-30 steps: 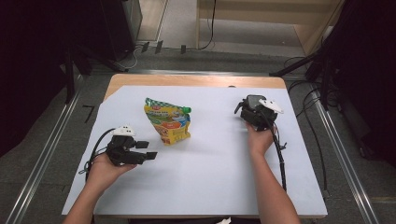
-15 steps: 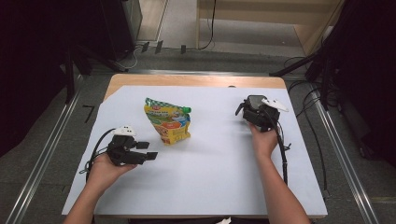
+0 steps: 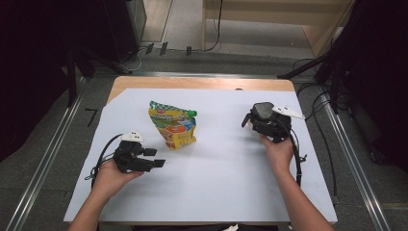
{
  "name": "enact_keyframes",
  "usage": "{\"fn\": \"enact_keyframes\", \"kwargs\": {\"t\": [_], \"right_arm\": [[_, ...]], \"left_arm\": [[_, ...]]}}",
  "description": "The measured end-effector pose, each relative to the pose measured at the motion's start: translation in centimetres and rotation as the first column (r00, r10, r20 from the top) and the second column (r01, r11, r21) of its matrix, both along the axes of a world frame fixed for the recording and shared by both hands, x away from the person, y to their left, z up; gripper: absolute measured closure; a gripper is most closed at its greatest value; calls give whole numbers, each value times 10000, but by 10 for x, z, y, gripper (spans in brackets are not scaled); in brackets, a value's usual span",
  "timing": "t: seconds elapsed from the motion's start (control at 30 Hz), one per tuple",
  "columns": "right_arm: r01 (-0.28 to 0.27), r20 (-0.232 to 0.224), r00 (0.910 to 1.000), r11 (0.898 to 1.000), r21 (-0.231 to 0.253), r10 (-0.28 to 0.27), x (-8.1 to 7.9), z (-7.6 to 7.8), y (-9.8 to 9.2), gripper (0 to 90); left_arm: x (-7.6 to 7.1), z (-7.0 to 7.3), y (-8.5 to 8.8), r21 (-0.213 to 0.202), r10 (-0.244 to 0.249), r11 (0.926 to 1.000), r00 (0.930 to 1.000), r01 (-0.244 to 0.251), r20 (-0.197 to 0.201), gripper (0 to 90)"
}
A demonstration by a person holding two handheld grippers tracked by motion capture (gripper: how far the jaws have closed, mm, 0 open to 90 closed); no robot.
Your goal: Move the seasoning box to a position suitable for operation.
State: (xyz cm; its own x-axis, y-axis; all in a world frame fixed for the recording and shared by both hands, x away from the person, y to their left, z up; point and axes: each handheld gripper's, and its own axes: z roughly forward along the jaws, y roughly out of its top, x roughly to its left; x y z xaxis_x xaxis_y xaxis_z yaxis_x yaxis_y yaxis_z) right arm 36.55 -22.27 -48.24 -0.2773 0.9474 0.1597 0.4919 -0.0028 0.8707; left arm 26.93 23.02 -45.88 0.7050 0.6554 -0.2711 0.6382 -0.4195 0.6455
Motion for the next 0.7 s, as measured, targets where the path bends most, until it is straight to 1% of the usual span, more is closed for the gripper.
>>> {"fn": "enact_keyframes", "kwargs": {"t": [0.07,0.1,0.17,0.33,0.47,0.57,0.7], "right_arm": [[-217,21,9998,9998,-8,217,-5,2,-1,161],[-315,58,9995,9994,-148,316,-8,3,-1,161],[-545,88,9985,9982,-254,547,-13,5,0,161],[-995,113,9950,9950,-98,996,-26,7,3,161],[-1289,132,9916,9917,33,1289,-37,6,6,161],[-1403,75,9901,9900,169,1402,-45,4,8,161],[-1449,133,9894,9894,41,1449,-51,4,11,161]], "left_arm": [[0,0,-1,-17,-46,10000,10000,46,-8,396],[0,0,-1,-50,-57,10000,10000,57,8,397],[0,0,-2,-78,-80,9999,10000,80,-22,396],[-2,-1,-4,25,-212,9998,9998,212,-12,395],[-2,-1,-6,-36,-254,9997,9997,254,22,395],[-2,0,-7,-61,-330,9994,9994,330,74,395],[-2,2,-11,-122,-481,9988,9987,483,143,395]]}}
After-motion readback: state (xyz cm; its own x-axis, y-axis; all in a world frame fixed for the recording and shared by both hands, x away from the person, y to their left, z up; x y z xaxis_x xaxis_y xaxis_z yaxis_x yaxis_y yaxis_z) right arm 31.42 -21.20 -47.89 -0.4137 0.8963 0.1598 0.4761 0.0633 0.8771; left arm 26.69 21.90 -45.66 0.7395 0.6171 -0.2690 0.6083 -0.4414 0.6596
